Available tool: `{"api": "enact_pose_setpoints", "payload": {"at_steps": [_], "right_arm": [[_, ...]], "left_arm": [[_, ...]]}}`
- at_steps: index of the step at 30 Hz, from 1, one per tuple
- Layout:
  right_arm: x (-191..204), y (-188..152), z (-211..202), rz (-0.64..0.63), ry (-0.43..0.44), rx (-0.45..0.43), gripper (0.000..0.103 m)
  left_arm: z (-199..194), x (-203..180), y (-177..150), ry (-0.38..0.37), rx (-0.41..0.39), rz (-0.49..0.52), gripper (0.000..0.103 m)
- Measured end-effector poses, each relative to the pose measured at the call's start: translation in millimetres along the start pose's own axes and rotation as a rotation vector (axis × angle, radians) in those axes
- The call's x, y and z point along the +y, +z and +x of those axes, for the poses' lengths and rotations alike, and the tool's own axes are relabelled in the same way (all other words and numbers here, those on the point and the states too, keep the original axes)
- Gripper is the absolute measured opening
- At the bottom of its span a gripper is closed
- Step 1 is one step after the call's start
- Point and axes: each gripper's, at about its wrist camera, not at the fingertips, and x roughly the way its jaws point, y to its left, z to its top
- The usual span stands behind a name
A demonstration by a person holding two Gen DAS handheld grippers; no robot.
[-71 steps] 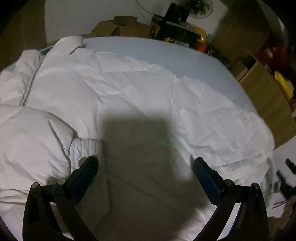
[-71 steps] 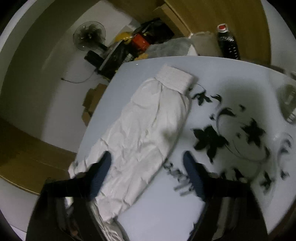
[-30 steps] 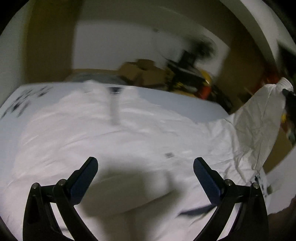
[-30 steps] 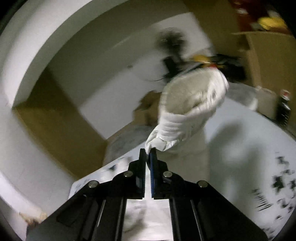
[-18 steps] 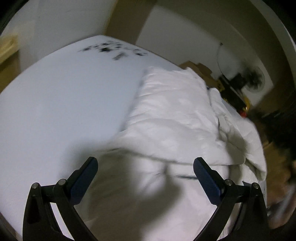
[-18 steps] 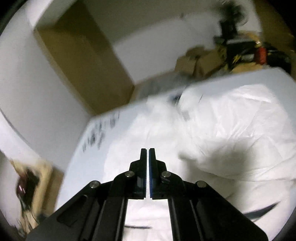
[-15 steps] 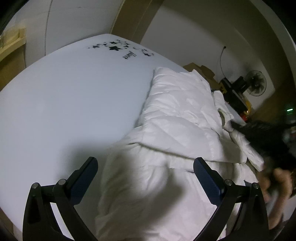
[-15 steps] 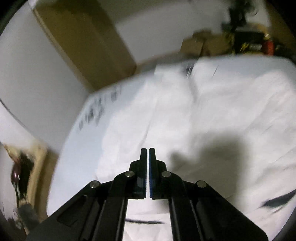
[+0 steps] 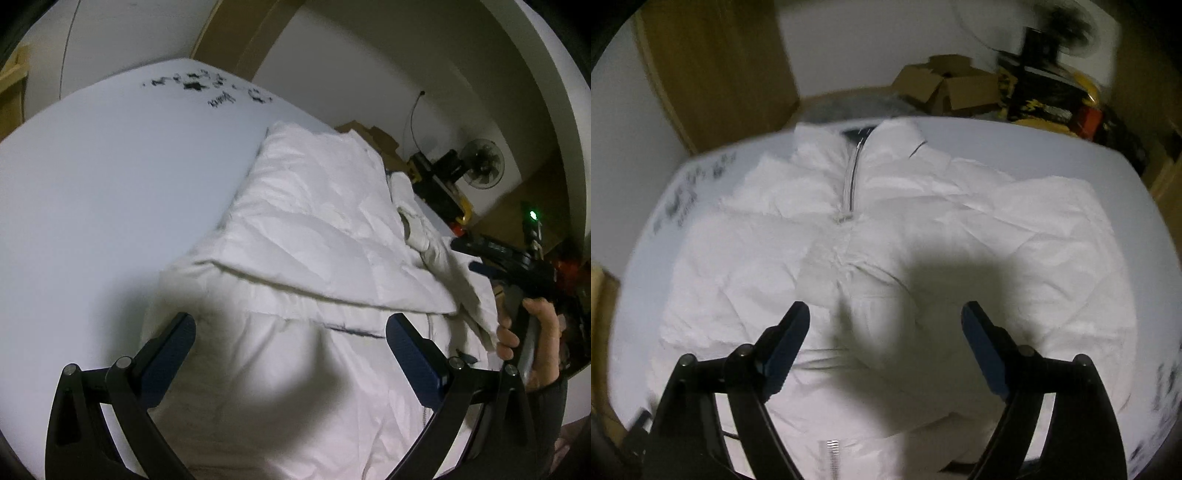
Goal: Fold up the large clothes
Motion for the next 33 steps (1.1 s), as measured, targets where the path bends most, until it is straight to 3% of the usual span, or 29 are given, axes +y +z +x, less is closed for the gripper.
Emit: {"api": "enact_pose_setpoints", "payload": {"at_steps": [1, 4, 5, 6, 7, 10, 13, 16, 18, 23, 25, 31, 32, 33], "right_arm": [[8.3, 0.1, 2.9, -0.030, -0.023, 0.005, 0.085], [39.3, -6.8, 29.0, -0.199, -0.209, 0.045, 0.080], [45.8, -11.4, 39.4, -0.242, -0.266, 0.068, 0.073], [48.1, -13.8, 50.9, -0.258, -0.312, 0.090, 0.052], [45.1, -14.4, 52.6, -0.246, -0.326, 0.088, 0.039], [32.1, -4.7, 38.3, -0.171, -0.264, 0.062, 0.016], [17.3, 2.4, 13.3, -0.107, -0.198, 0.026, 0.008], [11.1, 13.9, -16.3, -0.048, -0.157, -0.041, 0.007], [9.4, 21.5, -45.1, -0.002, -0.073, -0.093, 0.007], [51.4, 25.3, -84.9, -0.014, 0.084, -0.174, 0.007], [75.2, 20.2, -75.0, -0.038, 0.105, -0.162, 0.007], [126.7, -12.9, 11.7, -0.087, 0.104, -0.024, 0.008], [131.4, -19.4, 21.9, -0.105, 0.090, -0.013, 0.013], [134.9, -24.5, 30.3, -0.124, 0.085, 0.001, 0.024]], "left_arm": [[2.2, -1.1, -2.4, 0.003, 0.011, 0.002, 0.103], [3.4, -0.1, -4.7, 0.014, 0.017, 0.003, 0.103], [1.8, 1.3, -5.5, 0.014, 0.017, 0.000, 0.103], [-0.2, 3.3, -6.0, 0.016, 0.016, -0.003, 0.103], [-2.2, 6.3, -6.4, 0.019, 0.014, -0.008, 0.103], [-6.3, 15.4, -5.7, 0.026, 0.007, -0.025, 0.103], [-8.5, 21.5, -2.3, 0.024, -0.008, -0.049, 0.103], [-10.4, 23.1, 0.2, 0.009, -0.025, -0.066, 0.103], [-11.7, 22.9, 0.4, -0.006, -0.029, -0.071, 0.103], [-14.6, 23.6, -1.3, -0.015, -0.034, -0.081, 0.103], [-17.0, 23.9, -1.2, -0.013, -0.040, -0.083, 0.103], [-25.9, 28.2, -6.9, -0.001, -0.048, -0.091, 0.103], [-26.0, 29.7, -7.4, 0.002, -0.045, -0.092, 0.103], [-25.8, 30.8, -7.8, 0.004, -0.043, -0.094, 0.103]]}}
